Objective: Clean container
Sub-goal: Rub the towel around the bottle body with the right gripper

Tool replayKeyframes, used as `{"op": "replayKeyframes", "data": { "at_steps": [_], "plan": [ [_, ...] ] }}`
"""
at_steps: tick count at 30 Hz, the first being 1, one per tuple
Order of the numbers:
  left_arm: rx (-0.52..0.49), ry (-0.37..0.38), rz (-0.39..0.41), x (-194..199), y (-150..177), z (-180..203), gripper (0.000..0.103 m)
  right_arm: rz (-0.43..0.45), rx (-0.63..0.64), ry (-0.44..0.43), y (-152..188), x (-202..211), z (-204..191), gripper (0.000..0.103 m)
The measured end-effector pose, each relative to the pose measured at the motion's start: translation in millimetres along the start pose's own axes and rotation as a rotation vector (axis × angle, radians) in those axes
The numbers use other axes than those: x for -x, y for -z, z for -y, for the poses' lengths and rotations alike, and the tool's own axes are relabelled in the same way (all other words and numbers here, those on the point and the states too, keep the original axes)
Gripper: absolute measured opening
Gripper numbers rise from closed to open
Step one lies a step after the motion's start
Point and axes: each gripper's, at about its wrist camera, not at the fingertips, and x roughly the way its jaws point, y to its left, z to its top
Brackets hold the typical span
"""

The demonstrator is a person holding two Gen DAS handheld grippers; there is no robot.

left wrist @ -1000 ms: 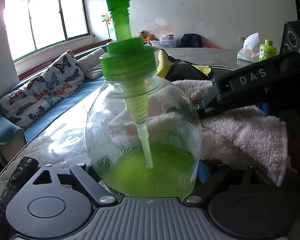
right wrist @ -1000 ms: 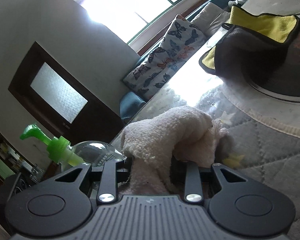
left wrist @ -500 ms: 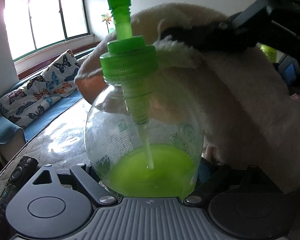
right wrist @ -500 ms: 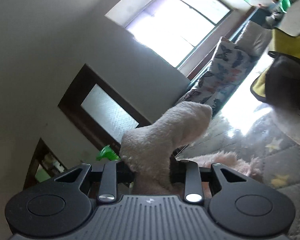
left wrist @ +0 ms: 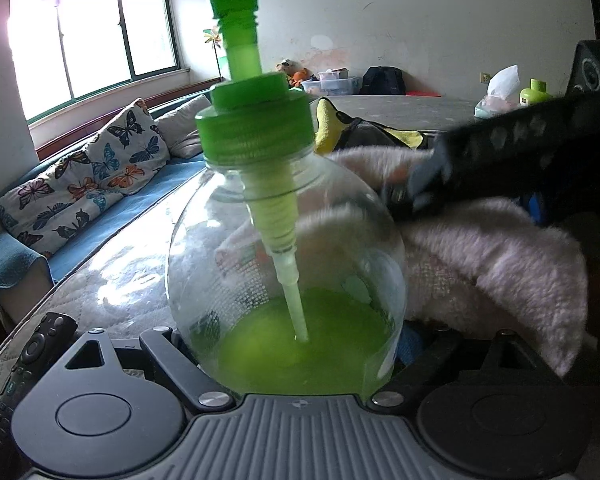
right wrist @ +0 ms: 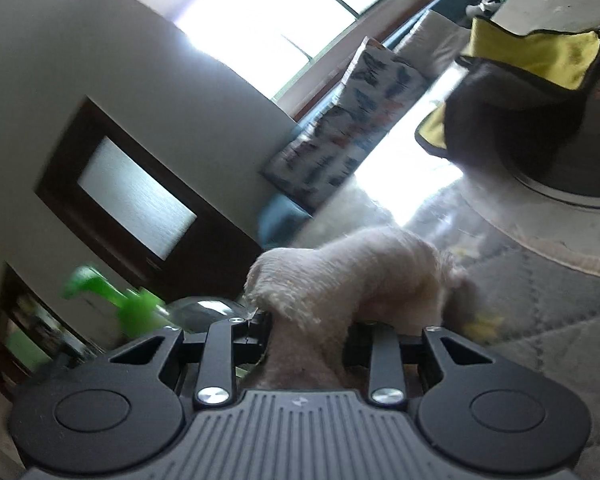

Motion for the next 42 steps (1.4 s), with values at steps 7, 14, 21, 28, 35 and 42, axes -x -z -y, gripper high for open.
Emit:
{"op": "replayKeyframes", "data": {
  "at_steps": [7, 14, 21, 28, 35, 42],
  "plan": [
    [-0.001, -0.001, -0.001, -0.1, -0.6, 5.0, 0.092, -0.034, 0.028, 0.039, 2.2, -3.0, -3.5, 0.030],
    [0.005, 0.004, -0.003, -1.8, -0.6, 2.6, 0.092, 0.060, 0.017, -0.095, 2.9, 15.7, -5.9, 0.030],
    [0.005, 0.004, -0.002, -1.2, 0.0, 3.1, 0.092, 0.107, 0.060, -0.250, 4.7, 22.8, -19.1, 0.030],
    [0.005, 0.004, -0.002, -0.3, -0.2, 3.5, 0.092, 0.078, -0.002, -0.165, 6.7, 15.2, -3.2, 0.030],
    [0.005, 0.004, -0.003, -1.1, -1.6, -0.4, 0.092, 0.018, 0.015, -0.026, 6.5, -2.1, 3.3, 0.030],
    [-0.005, -0.008, 0.001, -0.7, -0.3, 2.8, 0.093, -0.028, 0.042, 0.036, 11.3, -5.0, 4.0, 0.030]
  ]
}}
